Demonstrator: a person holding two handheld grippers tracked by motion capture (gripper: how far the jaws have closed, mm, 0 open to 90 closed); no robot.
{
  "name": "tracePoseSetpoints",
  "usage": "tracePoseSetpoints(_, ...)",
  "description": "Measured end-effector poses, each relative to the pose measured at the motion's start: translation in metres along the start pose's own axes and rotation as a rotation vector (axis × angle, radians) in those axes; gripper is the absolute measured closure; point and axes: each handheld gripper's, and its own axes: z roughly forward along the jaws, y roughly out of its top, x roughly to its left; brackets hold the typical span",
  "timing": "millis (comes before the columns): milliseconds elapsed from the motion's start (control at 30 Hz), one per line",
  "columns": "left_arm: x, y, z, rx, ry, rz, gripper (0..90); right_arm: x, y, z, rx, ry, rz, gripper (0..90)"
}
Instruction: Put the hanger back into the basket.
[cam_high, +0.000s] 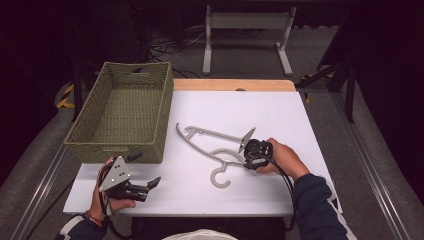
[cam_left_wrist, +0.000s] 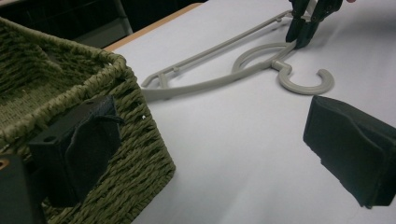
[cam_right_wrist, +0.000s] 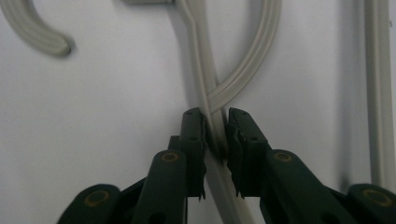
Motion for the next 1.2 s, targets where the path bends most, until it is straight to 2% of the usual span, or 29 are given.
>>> tracePoseSetpoints(133,-0.003,-0.001,0.002,0.019,-0.023,0.002,5.0,0.004,0.008,0.001,0.054,-0.009,-0.083,80.9)
tracePoseSetpoints(167,-0.003,-0.001,0.002,0.019,-0.026,0.004,5.0,0.005,0.007,0.0,0.046,-0.021,-0.107,81.1)
tracePoseSetpoints(200,-0.004,-0.001,0.002,0.023,-0.029,0.002,5.0,0.008,0.006,0.0,0.042,-0.036,-0.096,81.3)
tracePoseSetpoints(233,-0.004,-0.001,0.002,0.024,-0.03,0.007,5.2,0.009,0.004,0.0,0.019,-0.056,-0.111,81.7)
tracePoseSetpoints(300,-0.004,-0.001,0.002,0.026,-0.032,0.005,5.3,0.011,0.0,0.0,-0.005,-0.071,-0.089,82.3)
tracePoseSetpoints(333,-0.004,-0.001,0.002,0.026,-0.032,0.005,5.4,0.012,-0.003,0.0,-0.031,-0.079,-0.056,82.4)
tracePoseSetpoints(367,-0.004,-0.001,0.003,0.028,-0.033,0.004,5.4,0.012,-0.003,0.0,-0.031,-0.079,-0.056,82.4)
tracePoseSetpoints(400,-0.004,-0.001,0.003,0.027,-0.031,0.001,5.5,0.011,-0.006,-0.001,-0.068,-0.076,-0.056,82.3)
tracePoseSetpoints(467,-0.004,-0.002,0.004,0.031,-0.022,0.003,6.2,0.011,-0.012,-0.003,-0.141,-0.135,-0.012,82.7)
tracePoseSetpoints(500,-0.004,-0.002,0.004,0.035,-0.02,0.0,6.2,0.009,-0.015,-0.006,-0.175,-0.14,0.008,82.7)
tracePoseSetpoints(533,-0.004,-0.002,0.004,0.035,-0.013,-0.003,6.7,0.007,-0.018,-0.01,-0.2,-0.123,0.024,82.7)
tracePoseSetpoints(667,-0.003,-0.002,0.002,0.029,0.007,-0.011,7.2,0.005,-0.028,-0.024,-0.327,-0.183,0.097,82.8)
tracePoseSetpoints(700,-0.003,-0.002,0.002,0.029,0.015,-0.012,7.2,0.005,-0.028,-0.024,-0.327,-0.183,0.097,82.8)
tracePoseSetpoints(800,-0.003,-0.001,0.001,0.025,0.035,0.001,8.3,0.004,-0.034,-0.035,-0.409,-0.204,0.147,82.8)
tracePoseSetpoints(900,-0.003,-0.001,0.001,0.025,0.047,0.0,7.7,0.004,-0.038,-0.042,-0.46,-0.213,0.177,82.8)
tracePoseSetpoints(1000,-0.001,-0.001,0.0,0.03,0.057,-0.003,7.4,0.002,-0.04,-0.049,-0.504,-0.248,0.211,82.8)
tracePoseSetpoints(1200,0.001,-0.003,-0.005,0.028,0.074,-0.022,6.6,0.002,-0.043,-0.065,-0.606,-0.277,0.24,82.9)
